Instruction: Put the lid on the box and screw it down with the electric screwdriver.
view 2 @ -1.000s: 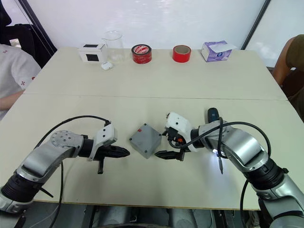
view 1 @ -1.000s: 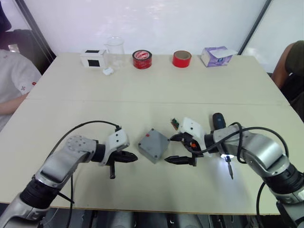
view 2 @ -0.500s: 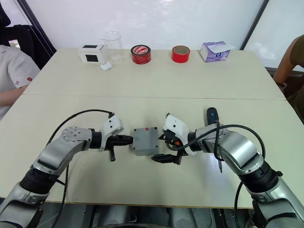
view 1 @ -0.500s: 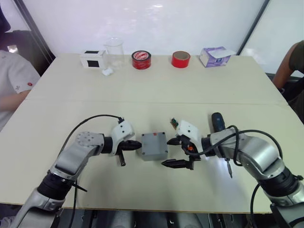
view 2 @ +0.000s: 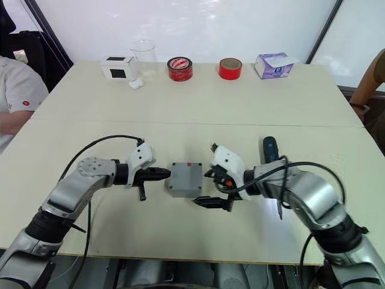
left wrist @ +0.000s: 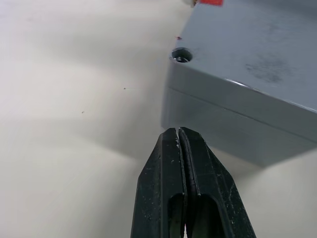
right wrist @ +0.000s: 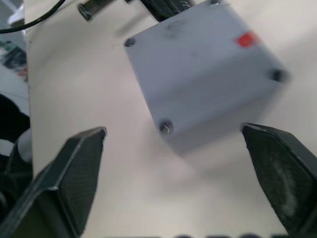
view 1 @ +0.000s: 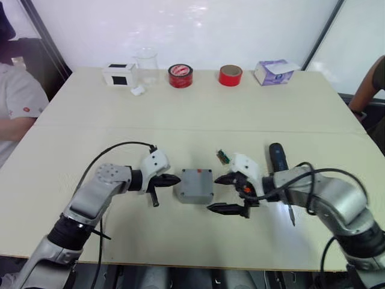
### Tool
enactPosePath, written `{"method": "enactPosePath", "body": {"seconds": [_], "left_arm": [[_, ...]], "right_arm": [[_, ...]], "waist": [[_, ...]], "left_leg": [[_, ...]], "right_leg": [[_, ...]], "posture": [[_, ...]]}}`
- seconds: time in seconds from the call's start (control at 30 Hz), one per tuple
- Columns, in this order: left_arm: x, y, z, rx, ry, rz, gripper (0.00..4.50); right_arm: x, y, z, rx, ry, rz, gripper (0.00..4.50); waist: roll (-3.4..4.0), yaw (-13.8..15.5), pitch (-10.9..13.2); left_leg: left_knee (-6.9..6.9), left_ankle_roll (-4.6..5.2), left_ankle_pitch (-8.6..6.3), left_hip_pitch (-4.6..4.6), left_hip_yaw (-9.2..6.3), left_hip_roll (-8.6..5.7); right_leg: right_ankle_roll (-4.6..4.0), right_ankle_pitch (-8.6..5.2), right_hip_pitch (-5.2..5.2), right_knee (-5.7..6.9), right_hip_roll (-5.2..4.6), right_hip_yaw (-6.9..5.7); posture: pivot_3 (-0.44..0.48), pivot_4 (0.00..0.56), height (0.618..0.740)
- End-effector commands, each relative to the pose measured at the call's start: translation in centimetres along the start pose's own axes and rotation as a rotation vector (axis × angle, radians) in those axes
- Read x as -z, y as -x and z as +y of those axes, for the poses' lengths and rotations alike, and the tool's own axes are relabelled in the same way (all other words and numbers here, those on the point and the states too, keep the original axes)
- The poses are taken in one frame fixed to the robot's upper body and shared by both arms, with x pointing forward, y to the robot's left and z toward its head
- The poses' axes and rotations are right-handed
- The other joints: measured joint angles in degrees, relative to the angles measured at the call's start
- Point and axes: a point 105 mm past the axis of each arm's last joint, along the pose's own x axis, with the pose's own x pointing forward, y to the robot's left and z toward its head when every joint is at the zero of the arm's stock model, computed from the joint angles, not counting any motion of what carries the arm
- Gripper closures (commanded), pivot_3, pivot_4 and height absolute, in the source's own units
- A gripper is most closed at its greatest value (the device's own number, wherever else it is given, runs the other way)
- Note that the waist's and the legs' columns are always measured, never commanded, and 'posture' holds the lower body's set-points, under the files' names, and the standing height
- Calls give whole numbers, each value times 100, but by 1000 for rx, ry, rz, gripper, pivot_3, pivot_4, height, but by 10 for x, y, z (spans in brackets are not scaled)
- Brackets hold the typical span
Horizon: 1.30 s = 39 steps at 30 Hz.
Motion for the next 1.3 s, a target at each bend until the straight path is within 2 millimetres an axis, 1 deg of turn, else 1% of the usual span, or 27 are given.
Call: {"method": "enactPosePath", "body": {"seconds": [0.03,0.1,0.17,0.23,0.3,0.4,0.43,0.5,0.53,0.73,0.93,1.03,1.07,1.1,1.3], "left_arm": [[-24,25,5,-4,37,-95,4500],[-34,32,7,10,77,-140,4500],[-40,35,6,29,81,-156,4500],[-45,36,4,45,73,-155,4500],[-48,37,1,55,63,-153,4500],[-51,37,-1,58,60,-155,4500],[-52,37,-2,58,59,-156,4500],[-54,38,-3,53,59,-161,4500],[-55,38,-3,50,59,-163,4500],[-56,39,-5,40,69,-166,4500],[-55,39,-3,34,71,-165,4500],[-56,38,-3,37,67,-166,4500],[-56,38,-3,38,67,-166,4500],[-56,38,-4,39,66,-166,4500],[-56,36,-5,39,65,-163,4500]], "right_arm": [[-23,23,-16,68,-36,-136,23],[-23,20,-33,133,-66,-169,23],[-18,10,-53,213,-76,-179,23],[-14,0,-68,261,-74,-187,23],[-12,-10,-79,287,-66,-195,23],[-8,-21,-94,330,-34,-190,679],[-7,-24,-98,341,-24,-188,1129],[-7,-28,-104,358,-14,-190,1760],[-7,-29,-106,368,-7,-189,1760],[-8,-31,-112,380,-2,-202,1760],[-3,-34,-112,381,-5,-187,1760],[1,-34,-111,383,-13,-178,2494],[3,-34,-111,384,-15,-175,2836],[3,-34,-110,382,-18,-174,3276],[8,-35,-109,385,-29,-167,3276]], "waist": [[-1,-19,0],[-2,-15,0],[-3,-17,0],[-2,-20,1],[-1,-22,1],[-2,-22,1],[-1,-19,1],[-1,-16,1],[-1,-15,1],[-1,-21,1],[-1,-22,1],[-1,-20,1],[-1,-18,1],[-1,-18,1],[-1,-22,1]], "left_leg": [[0,0,0,5,0,0],[0,0,0,15,0,4],[0,0,0,25,0,4],[-1,0,0,32,4,3],[-1,0,0,35,7,2],[-1,0,0,35,9,1],[-1,0,0,35,9,1],[-1,0,0,36,9,1],[-1,0,0,36,9,1],[-1,-1,0,39,8,1],[-1,0,0,41,9,1],[-1,-1,0,41,9,1],[-1,0,0,41,9,1],[-1,-1,0,41,9,1],[-1,-1,0,42,10,1]], "right_leg": [[0,0,2,1,1,0],[0,0,10,2,6,0],[-1,-1,17,5,10,0],[-1,-1,21,9,11,3],[-1,-1,20,15,11,5],[-1,-1,17,22,11,7],[-1,-1,17,23,10,7],[-1,-1,17,24,9,7],[-1,-1,17,25,9,7],[-2,-2,17,28,9,8],[-3,-2,17,30,10,9],[-2,-2,17,30,10,9],[-3,-2,17,30,10,9],[-3,-2,17,30,10,9],[-3,-2,17,30,10,9]], "posture": [[0,150,740],[0,150,740],[0,150,740],[0,150,740],[0,150,740],[0,150,740],[0,150,740],[0,150,740],[0,150,740],[0,150,740],[0,150,740],[0,150,740],[0,150,740],[0,150,740],[0,150,740]]}}
